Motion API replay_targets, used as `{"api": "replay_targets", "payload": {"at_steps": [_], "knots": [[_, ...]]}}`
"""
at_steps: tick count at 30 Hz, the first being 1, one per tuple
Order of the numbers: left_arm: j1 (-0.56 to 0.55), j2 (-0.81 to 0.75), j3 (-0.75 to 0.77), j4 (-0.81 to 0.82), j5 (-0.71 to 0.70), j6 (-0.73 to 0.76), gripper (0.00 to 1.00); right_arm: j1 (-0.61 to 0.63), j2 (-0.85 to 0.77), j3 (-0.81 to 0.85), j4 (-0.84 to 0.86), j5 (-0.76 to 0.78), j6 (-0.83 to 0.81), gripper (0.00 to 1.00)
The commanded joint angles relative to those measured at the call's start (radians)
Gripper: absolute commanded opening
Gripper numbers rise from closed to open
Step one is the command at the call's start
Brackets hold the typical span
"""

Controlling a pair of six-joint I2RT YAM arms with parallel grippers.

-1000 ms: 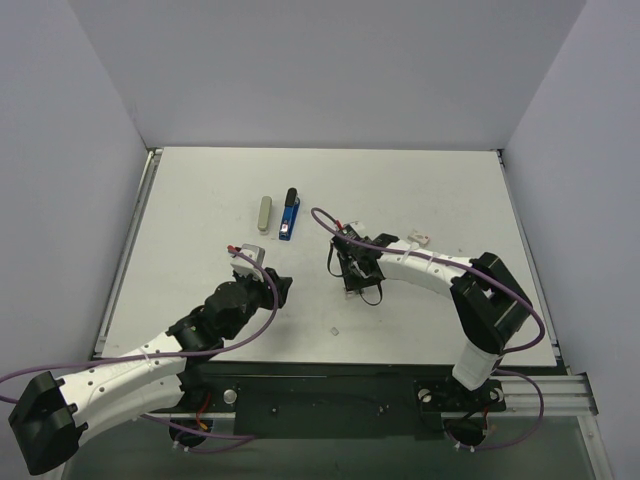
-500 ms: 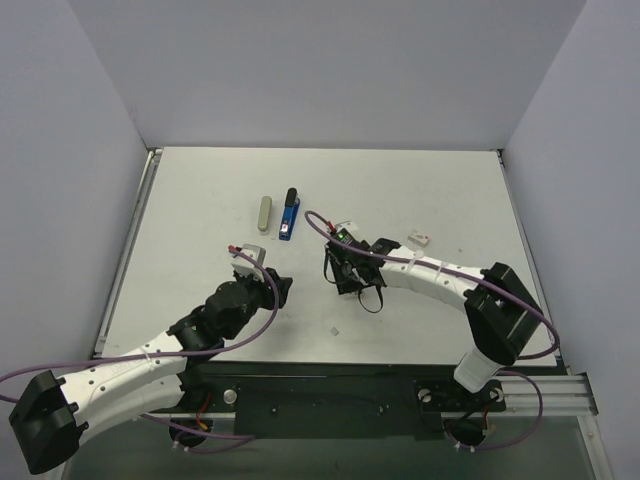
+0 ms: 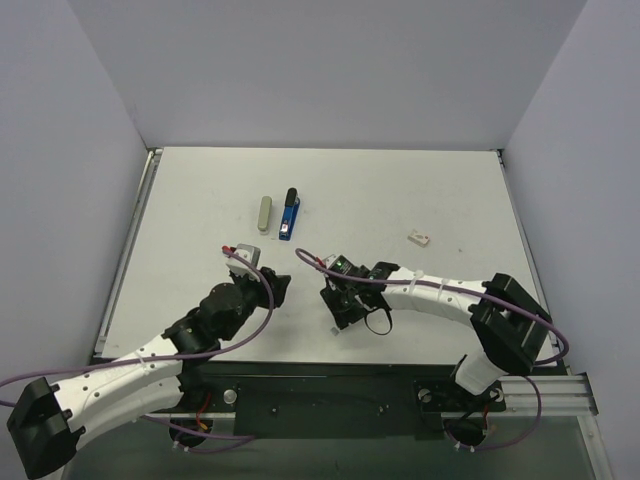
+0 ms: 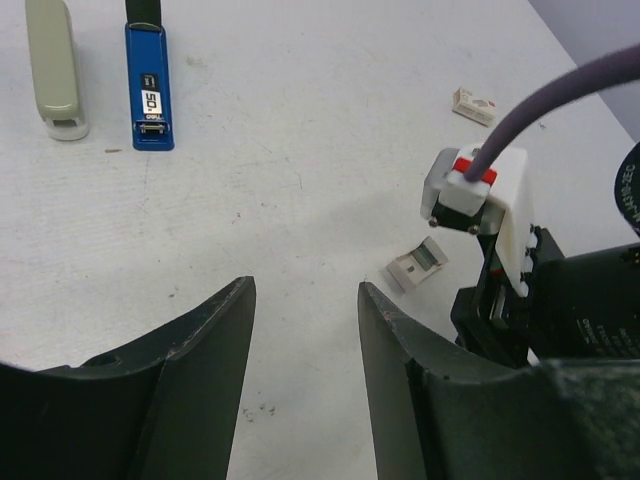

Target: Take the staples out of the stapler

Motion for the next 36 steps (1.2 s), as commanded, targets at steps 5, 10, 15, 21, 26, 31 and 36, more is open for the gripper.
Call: {"api": "replay_targets", "payload": {"at_steps": [5, 10, 15, 21, 26, 31, 36], "knots": [[0.007, -0.054, -0.001, 0.017, -0.044, -0.001, 0.56, 0.072, 0.002, 0.006, 0.022, -0.064, -0.054, 0.40], [0.007, -0.060, 0.002, 0.010, -0.041, -0.001, 0.56, 0.100, 0.051, 0.015, 0.041, -0.035, -0.048, 0.40], [0.005, -0.075, -0.001, 0.006, -0.042, -0.001, 0.56, 0.127, 0.097, 0.034, 0.042, 0.008, -0.051, 0.40], [0.007, -0.069, 0.002, 0.004, -0.045, 0.001, 0.56, 0.144, 0.145, 0.052, 0.039, 0.025, -0.059, 0.37], [0.007, -0.061, 0.002, 0.007, -0.042, -0.002, 0.56, 0.166, 0.163, 0.067, 0.012, 0.065, -0.070, 0.34], [0.007, -0.049, 0.006, 0.012, -0.035, -0.004, 0.56, 0.178, 0.166, 0.069, -0.014, 0.121, -0.070, 0.33], [0.007, -0.041, 0.006, 0.013, -0.031, -0.002, 0.56, 0.187, 0.165, 0.071, -0.034, 0.155, -0.061, 0.30]]}}
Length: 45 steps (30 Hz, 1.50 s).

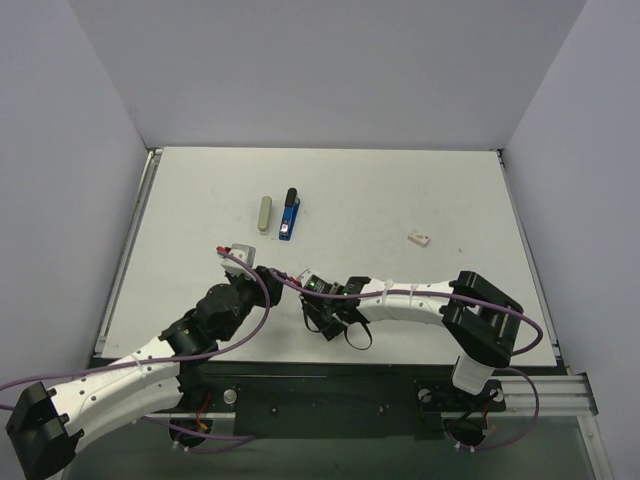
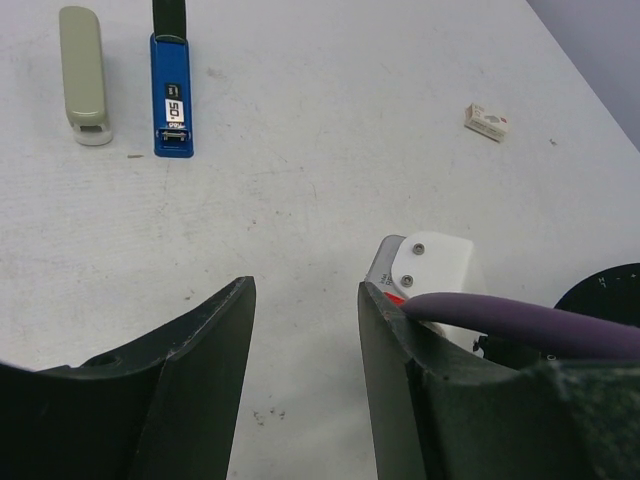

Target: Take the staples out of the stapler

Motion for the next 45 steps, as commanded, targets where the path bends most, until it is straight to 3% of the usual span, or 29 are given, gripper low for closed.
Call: {"api": "replay_targets", "payload": {"at_steps": [1, 17, 23, 29, 45], "knots": [[0.001, 0.005, 0.010, 0.030, 0.008, -0.006, 0.56, 0.016, 0.029, 0.008, -0.090, 0.068, -0.014, 0.29], [0.001, 0.006, 0.010, 0.033, 0.014, -0.007, 0.56, 0.026, 0.032, 0.034, -0.113, 0.146, 0.037, 0.05], [0.001, 0.008, 0.010, 0.035, 0.014, -0.006, 0.56, -0.017, -0.043, 0.077, -0.136, 0.215, 0.076, 0.03], [0.001, 0.006, 0.008, 0.035, 0.016, -0.009, 0.56, -0.145, -0.102, 0.071, -0.138, 0.210, 0.110, 0.03], [0.002, 0.008, 0.008, 0.032, 0.006, -0.004, 0.56, -0.290, -0.028, 0.151, -0.147, 0.155, 0.159, 0.03]]}}
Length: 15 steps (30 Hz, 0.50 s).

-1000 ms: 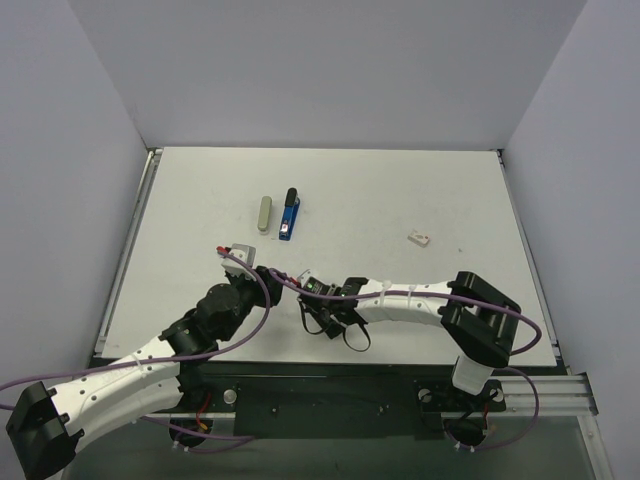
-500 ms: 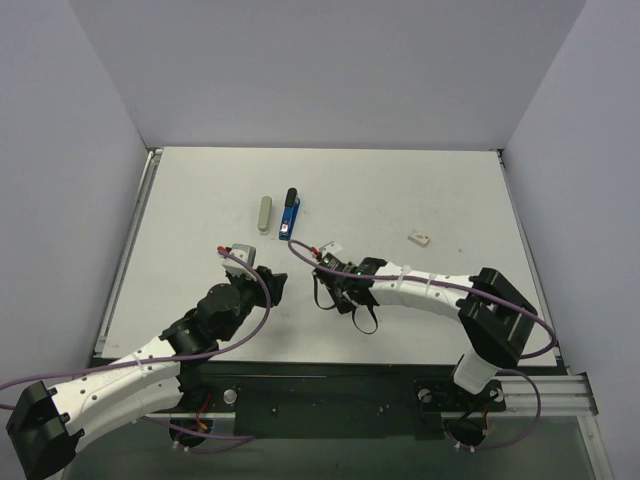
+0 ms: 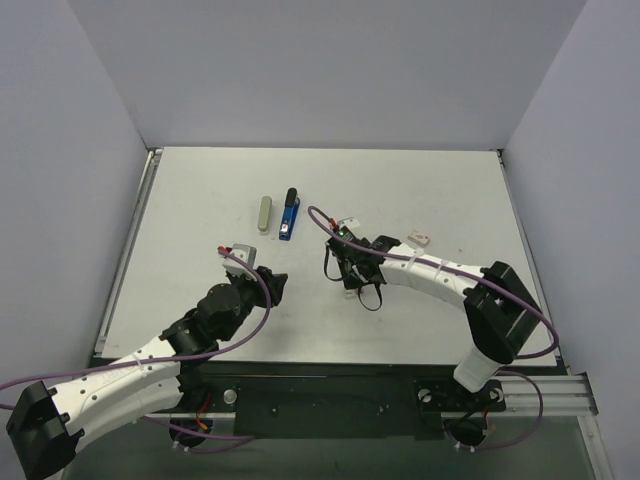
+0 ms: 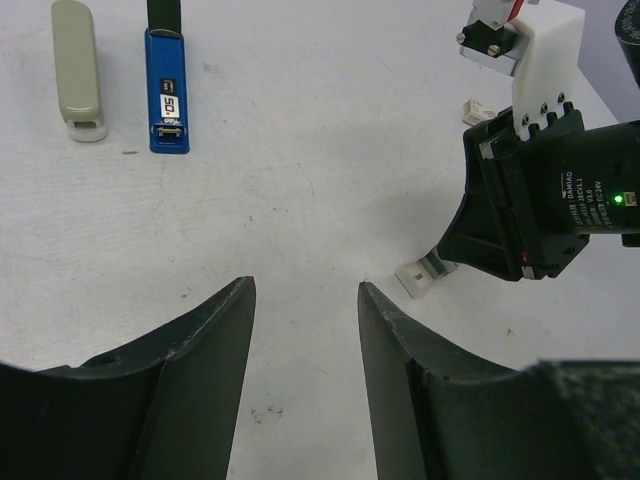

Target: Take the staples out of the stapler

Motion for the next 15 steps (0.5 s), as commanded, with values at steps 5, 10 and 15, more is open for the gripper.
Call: {"api": "replay_targets", "payload": {"at_steps": [5, 10, 15], "knots": [[0.002, 0.006, 0.010, 0.033, 0.004, -0.003, 0.56, -0.016, 0.054, 0.036, -0.038, -0.014, 0.051, 0.03], [0.002, 0.001, 0.008, 0.033, 0.005, -0.003, 0.56, -0.019, 0.070, 0.038, -0.028, -0.016, 0.065, 0.04], [0.003, -0.004, 0.008, 0.032, 0.007, -0.005, 0.56, -0.025, 0.081, 0.030, -0.018, -0.016, 0.073, 0.04]]}}
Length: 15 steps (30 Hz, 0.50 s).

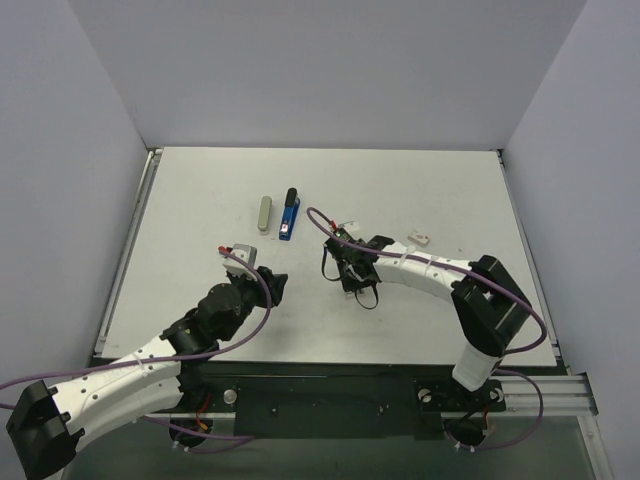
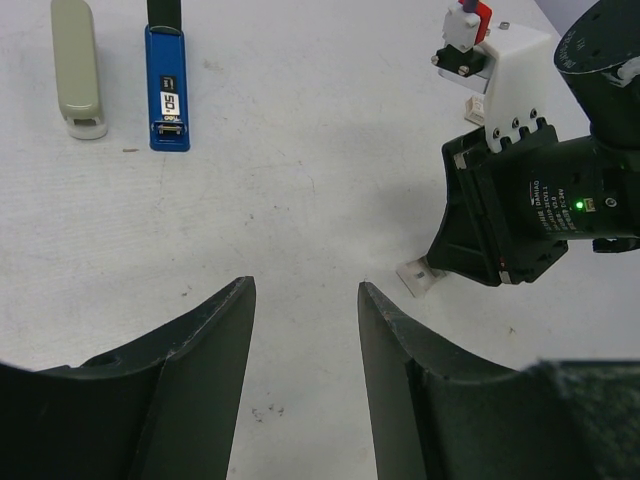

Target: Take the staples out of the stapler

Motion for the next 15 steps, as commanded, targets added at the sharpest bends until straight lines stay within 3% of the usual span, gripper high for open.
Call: {"api": "replay_targets", "payload": {"at_steps": [1, 15], "knots": [[0.003, -0.008, 0.008, 0.033, 0.007, -0.003, 0.56, -0.008, 0.021, 0.020, -0.014, 0.004, 0.024, 0.04], [0.005, -0.002, 0.008, 0.036, 0.016, -0.006, 0.56, -0.019, 0.037, 0.014, 0.013, -0.008, 0.040, 0.07]]}}
